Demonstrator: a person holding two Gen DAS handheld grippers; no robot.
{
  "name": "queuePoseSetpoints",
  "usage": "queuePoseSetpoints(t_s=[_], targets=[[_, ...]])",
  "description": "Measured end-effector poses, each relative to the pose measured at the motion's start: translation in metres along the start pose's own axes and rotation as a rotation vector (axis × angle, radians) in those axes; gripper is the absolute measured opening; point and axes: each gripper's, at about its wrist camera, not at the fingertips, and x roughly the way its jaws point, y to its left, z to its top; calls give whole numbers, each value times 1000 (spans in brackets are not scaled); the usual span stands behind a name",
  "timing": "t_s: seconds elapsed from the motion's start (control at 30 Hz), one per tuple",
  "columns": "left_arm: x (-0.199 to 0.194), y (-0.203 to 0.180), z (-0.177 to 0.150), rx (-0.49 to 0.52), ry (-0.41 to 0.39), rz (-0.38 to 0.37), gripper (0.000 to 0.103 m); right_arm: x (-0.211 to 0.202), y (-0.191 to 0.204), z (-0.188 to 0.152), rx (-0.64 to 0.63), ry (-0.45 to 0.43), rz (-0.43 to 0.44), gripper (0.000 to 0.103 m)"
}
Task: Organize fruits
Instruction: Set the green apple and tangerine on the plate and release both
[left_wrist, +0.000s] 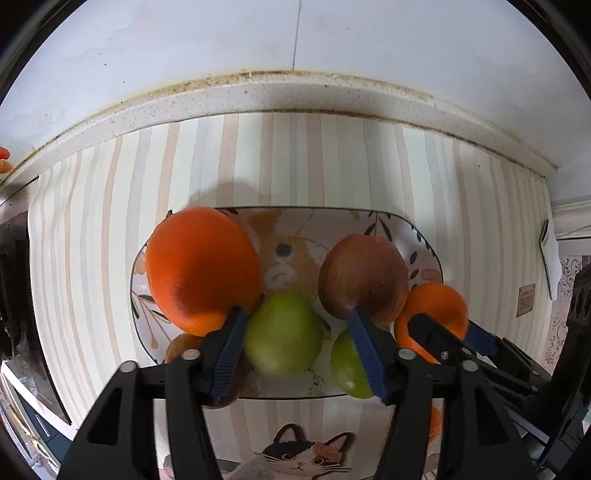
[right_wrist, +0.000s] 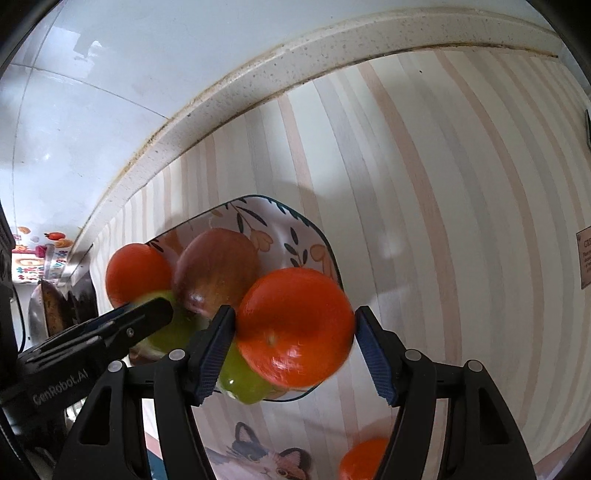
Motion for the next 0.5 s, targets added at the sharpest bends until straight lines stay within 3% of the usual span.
queuePoseSetpoints(t_s=[0.1, 0.17, 0.3, 0.4, 0.5], targets=[[-6, 5, 0, -8, -23, 8, 78, -5, -2, 1, 2, -8, 1, 78], [-9, 7, -2, -17, -30, 5, 81, -8, 0, 0, -5, -8, 2, 81], [-16, 10, -9, -27, -44, 8, 82, -16, 6, -3, -35, -17, -17, 82], [-23, 13, -16, -40, -65, 21, 82, -27, 9, -8, -72, -33, -44, 94], [-34, 17, -28, -39, -100, 50, 82, -39, 18, -18, -137, -60, -104, 94]])
